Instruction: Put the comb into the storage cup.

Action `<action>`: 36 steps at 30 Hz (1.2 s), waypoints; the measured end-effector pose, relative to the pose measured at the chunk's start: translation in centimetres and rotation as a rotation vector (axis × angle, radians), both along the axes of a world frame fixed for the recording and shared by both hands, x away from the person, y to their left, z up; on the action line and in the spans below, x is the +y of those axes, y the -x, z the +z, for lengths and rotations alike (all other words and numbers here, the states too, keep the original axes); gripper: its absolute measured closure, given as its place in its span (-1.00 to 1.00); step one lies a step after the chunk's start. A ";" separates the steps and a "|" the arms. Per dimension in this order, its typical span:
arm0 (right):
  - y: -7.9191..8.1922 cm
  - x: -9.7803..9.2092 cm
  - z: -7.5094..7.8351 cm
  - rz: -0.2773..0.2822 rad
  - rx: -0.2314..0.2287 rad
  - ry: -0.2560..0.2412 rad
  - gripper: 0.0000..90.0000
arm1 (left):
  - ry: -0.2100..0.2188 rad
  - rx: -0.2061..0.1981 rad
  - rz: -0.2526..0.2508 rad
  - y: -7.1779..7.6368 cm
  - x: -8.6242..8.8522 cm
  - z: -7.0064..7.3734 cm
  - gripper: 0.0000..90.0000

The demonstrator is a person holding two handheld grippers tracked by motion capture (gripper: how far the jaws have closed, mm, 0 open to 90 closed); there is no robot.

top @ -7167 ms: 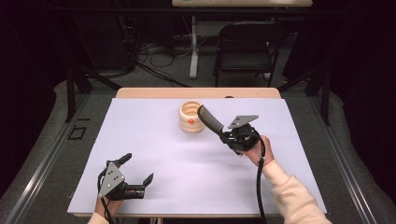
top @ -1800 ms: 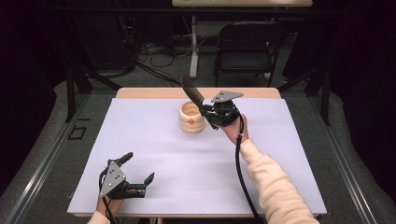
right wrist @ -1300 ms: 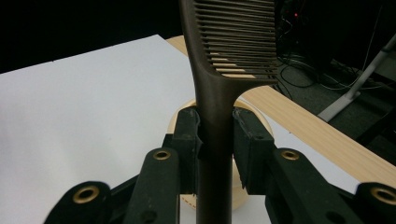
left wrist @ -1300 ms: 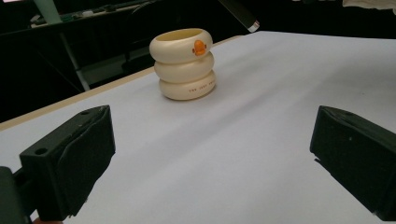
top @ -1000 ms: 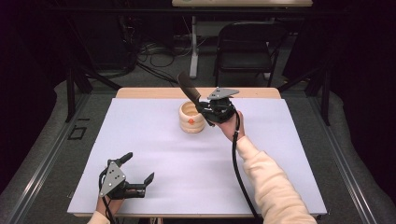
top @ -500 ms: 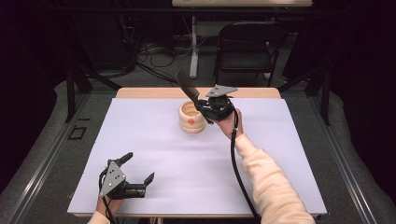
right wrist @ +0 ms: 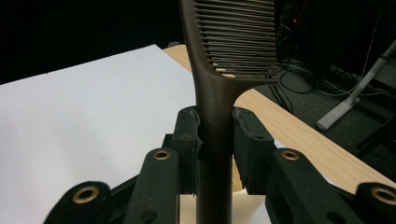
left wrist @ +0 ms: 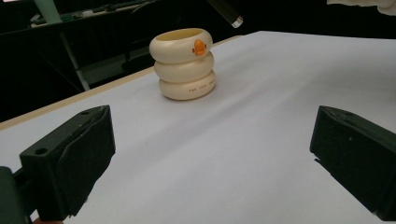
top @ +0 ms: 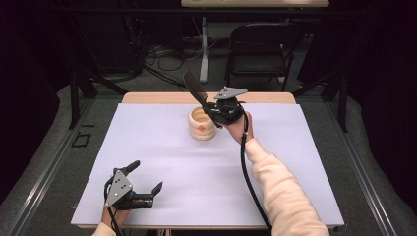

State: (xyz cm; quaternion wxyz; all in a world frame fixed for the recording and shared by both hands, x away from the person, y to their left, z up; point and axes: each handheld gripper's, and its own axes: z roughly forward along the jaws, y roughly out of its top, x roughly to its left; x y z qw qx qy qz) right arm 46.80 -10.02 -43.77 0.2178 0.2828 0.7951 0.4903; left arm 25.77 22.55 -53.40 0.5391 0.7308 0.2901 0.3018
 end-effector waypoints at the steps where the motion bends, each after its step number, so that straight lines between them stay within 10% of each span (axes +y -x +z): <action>1: -0.1 0.0 0.0 0.000 -0.001 0.002 0.60 | 0.000 0.000 0.000 0.0 0.0 0.0 -1.00; 36: -1.9 1.7 0.5 -0.016 -0.034 -0.014 0.60 | 0.003 0.002 0.000 0.0 0.0 0.0 -1.00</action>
